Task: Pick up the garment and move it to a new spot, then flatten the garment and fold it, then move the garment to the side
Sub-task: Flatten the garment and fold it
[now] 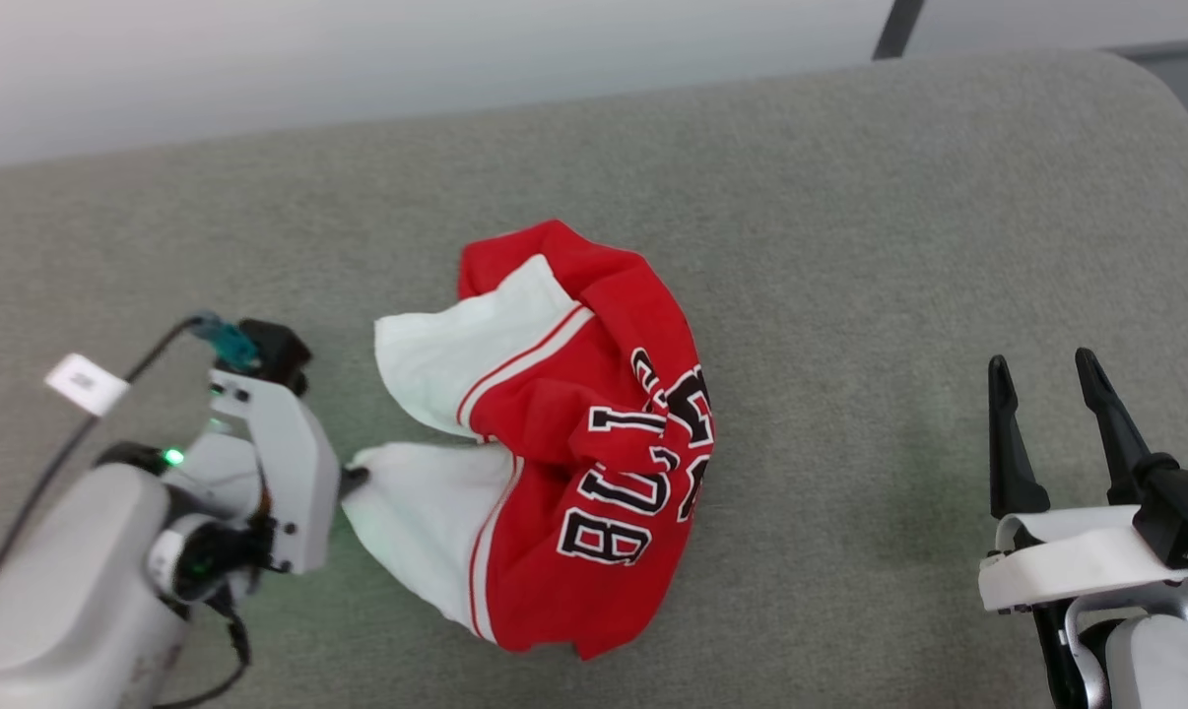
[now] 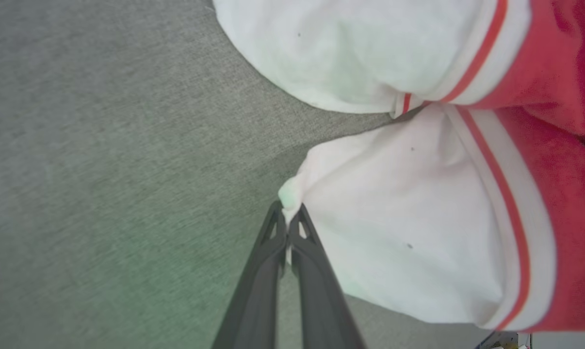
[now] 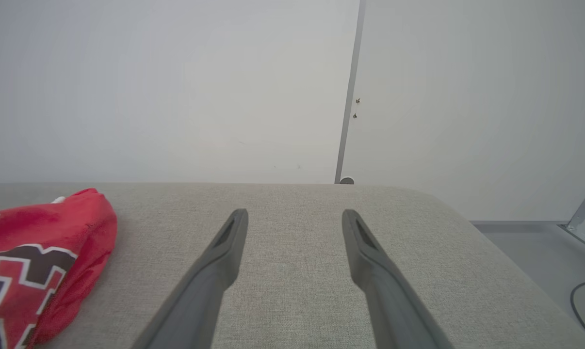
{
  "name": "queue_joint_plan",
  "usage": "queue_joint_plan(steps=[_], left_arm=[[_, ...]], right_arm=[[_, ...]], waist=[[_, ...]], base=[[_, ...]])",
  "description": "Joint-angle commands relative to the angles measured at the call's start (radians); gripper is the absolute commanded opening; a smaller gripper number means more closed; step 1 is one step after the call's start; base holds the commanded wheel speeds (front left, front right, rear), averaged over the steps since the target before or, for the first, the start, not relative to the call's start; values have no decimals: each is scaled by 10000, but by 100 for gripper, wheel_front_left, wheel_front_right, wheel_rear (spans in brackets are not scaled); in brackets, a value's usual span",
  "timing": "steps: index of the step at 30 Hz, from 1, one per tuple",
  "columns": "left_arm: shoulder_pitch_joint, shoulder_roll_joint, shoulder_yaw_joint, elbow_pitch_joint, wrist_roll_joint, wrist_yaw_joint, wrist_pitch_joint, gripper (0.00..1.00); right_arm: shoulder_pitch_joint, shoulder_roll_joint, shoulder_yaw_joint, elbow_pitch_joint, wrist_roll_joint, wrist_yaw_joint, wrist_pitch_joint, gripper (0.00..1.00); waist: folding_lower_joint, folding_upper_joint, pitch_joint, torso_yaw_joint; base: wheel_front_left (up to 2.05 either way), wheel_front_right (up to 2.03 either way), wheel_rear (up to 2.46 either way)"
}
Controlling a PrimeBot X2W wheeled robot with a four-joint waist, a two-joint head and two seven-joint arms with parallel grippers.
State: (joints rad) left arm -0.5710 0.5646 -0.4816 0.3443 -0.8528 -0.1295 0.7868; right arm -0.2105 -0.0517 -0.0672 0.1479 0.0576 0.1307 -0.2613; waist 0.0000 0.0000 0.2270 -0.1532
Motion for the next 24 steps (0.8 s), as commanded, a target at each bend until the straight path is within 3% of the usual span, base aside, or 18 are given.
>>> queue_joint_plan(steps=[1,14,24], left_arm=[[-24,176,113,-106,34,-12,-151,0],[527,1666,982,-1604,94,689,-265,0],[2121,3158,1860,-2067,232,1659,-557,0]], right_arm=[[200,20,-57,25,-62,1,-52,100],[682,20,-45,216,-204,1,-52,100],[1091,20,17,329,-243,1,-52,100]], waist=[[0,0,-294,271],[0,0,-1371,1137],[0,0,-1957,1306]], base=[[0,0,0],[0,0,0],[0,0,0]])
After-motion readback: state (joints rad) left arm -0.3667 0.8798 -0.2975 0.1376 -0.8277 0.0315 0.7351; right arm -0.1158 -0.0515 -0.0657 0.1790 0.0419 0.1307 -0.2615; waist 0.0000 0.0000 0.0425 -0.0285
